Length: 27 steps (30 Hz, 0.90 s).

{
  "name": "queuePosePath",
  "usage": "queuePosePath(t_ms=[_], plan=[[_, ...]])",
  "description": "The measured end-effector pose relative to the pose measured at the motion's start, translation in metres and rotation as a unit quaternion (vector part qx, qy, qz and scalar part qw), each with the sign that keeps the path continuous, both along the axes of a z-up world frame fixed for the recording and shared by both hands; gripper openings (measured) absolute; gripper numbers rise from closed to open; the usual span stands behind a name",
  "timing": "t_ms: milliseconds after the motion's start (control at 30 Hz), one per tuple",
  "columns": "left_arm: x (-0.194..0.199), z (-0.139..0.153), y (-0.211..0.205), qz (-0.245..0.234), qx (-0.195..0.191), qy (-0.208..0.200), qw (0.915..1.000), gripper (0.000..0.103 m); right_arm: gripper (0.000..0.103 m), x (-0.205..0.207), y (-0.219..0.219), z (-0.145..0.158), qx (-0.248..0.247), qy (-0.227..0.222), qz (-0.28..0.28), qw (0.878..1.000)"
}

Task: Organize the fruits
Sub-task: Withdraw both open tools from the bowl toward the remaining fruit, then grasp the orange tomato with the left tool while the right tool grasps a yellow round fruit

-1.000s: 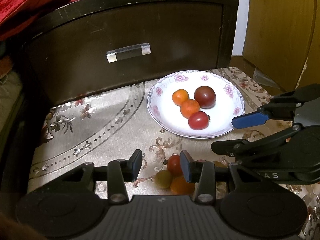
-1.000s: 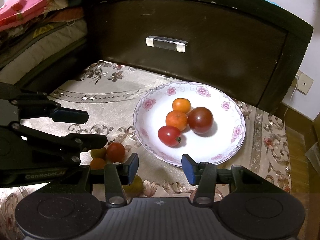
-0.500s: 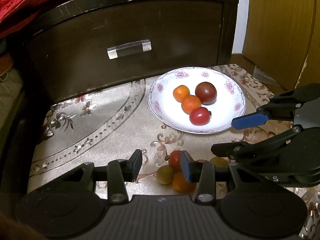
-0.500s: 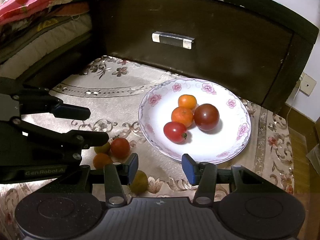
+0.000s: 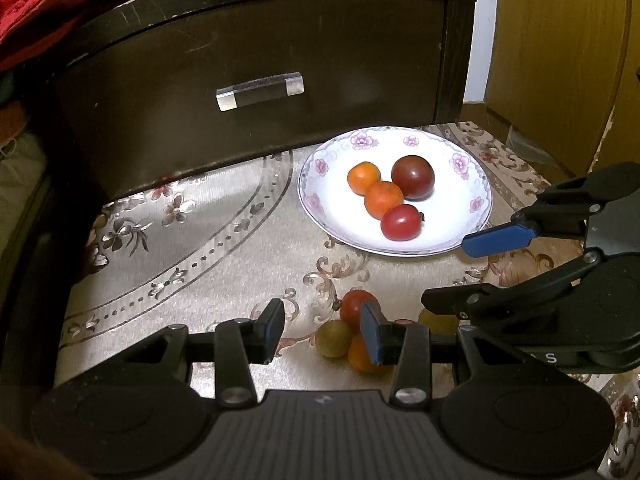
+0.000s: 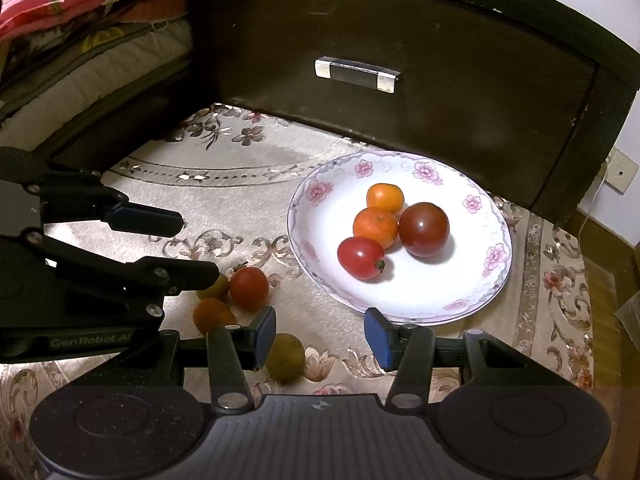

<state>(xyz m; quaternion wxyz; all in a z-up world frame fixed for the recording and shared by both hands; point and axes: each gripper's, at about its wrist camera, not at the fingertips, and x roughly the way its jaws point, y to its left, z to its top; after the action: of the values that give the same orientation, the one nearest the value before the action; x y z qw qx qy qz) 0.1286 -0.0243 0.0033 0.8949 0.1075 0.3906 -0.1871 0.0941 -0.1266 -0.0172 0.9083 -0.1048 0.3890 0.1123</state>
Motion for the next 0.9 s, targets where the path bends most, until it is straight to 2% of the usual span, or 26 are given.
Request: queuePosePath(t_ms=[300, 600, 900], plan=[[-0.006, -0.005, 0.01, -0.003, 0.008, 0.009, 0.9999, 0.047, 0.05, -0.005, -0.003, -0.002, 0.001, 0.01, 0.008, 1.0], [-0.007, -0.018, 0.02, -0.002, 0.012, 0.028, 0.9995, 0.047, 0.051, -0.013, -0.008, -0.014, 0.002, 0.039, 0.021, 0.999], [-0.012, -0.021, 0.008, -0.038, 0.011, 0.037, 0.9985, 0.047, 0.05, -0.004, 0.001, -0.024, -0.005, 0.039, 0.043, 0.998]])
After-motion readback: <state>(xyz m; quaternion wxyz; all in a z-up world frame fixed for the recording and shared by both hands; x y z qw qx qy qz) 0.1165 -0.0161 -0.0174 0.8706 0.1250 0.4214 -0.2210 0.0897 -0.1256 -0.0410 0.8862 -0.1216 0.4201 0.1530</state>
